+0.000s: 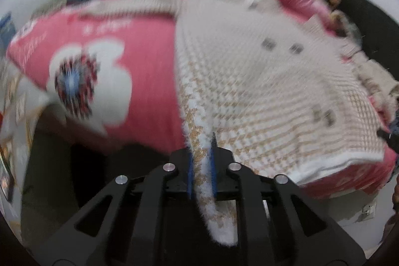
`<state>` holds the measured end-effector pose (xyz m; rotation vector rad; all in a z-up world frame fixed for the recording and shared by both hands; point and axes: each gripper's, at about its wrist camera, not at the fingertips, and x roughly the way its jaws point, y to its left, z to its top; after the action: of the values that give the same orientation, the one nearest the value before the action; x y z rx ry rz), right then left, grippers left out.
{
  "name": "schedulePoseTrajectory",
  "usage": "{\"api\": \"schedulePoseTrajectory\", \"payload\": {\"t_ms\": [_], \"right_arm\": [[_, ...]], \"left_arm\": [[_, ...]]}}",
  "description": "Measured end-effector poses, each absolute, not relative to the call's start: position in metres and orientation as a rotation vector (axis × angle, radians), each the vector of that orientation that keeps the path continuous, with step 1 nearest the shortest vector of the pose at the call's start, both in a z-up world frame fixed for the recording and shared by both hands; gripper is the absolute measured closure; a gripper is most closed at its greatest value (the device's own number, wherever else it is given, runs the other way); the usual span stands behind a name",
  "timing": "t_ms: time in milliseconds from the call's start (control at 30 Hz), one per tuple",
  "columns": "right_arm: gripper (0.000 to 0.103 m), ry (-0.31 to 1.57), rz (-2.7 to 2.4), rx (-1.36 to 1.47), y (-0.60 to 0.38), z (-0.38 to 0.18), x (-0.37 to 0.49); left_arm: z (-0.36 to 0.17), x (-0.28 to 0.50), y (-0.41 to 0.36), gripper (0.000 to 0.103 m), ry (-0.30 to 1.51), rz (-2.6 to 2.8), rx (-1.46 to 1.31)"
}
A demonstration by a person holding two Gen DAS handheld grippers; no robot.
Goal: Fold large clothes
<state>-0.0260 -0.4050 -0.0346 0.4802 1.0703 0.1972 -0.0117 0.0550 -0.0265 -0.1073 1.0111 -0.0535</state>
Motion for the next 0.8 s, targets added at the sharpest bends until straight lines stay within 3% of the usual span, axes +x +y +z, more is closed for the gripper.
{"api": "schedulePoseTrajectory", "payload": {"t_ms": [100,167,233,333,533,600,800], "right_arm": [[0.079,1.111,0.146,0.49,-0.419,-0.039,-0.025],[0.05,1.057,0.09,0.435,-0.428,-0.018,-0.028],[0.036,0.976,0.033,0.365,-0.435,0.007,-0.028],[0.034,0.911,0.005,0.295,-0.427,0.033,-0.012],[0.018,0.872,0.127,0.145,-0.348,0.047,0.041],[0.014,0.863,0.181,0.104,-0.32,0.05,0.06],[0.013,0.889,0.303,-0.027,-0.234,0.044,0.122]], "left_arm": [[-0.035,-0.012,0.069,0.081,1.016,-0.011,-0.113],[-0.028,-0.016,0.078,0.074,0.985,0.012,-0.108],[-0.018,-0.015,0.086,0.067,0.947,0.027,-0.108],[-0.005,-0.01,0.088,0.057,0.897,0.014,-0.129],[0.015,0.019,0.06,0.027,0.81,-0.019,-0.065],[0.013,0.035,0.052,0.024,0.798,0.001,-0.028],[-0.001,0.086,0.053,0.02,0.835,0.049,0.002]]}}
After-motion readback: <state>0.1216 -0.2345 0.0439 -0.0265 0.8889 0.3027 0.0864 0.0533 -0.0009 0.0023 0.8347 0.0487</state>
